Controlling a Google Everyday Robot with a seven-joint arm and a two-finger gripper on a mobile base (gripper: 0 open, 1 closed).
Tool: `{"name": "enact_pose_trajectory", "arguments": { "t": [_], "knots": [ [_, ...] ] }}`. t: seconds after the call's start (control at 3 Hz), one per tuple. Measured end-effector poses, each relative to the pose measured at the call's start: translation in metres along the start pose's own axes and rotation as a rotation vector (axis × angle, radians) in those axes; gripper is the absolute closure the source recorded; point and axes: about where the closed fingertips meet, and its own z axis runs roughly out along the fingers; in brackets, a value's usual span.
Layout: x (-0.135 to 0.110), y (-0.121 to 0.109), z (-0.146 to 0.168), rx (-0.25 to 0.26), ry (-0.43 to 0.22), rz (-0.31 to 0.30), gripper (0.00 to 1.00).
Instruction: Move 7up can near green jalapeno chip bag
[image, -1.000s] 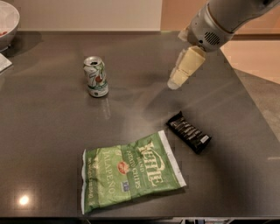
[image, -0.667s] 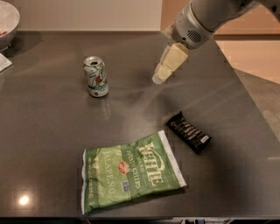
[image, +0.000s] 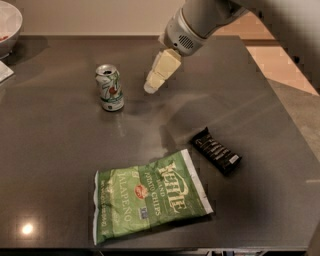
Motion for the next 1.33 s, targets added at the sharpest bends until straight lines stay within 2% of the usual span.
{"name": "enact_pose_trajectory", "arguments": {
  "t": [0.67, 1.0, 1.33],
  "knots": [
    [-0.036, -0.001, 0.055, -0.076, -0.023, -0.003, 0.0],
    [-0.047, 0.005, 0.079, -0.112, -0.016, -0.015, 0.0],
    [-0.054, 0.012, 0.099, -0.128, 0.001, -0.021, 0.0]
  ]
}}
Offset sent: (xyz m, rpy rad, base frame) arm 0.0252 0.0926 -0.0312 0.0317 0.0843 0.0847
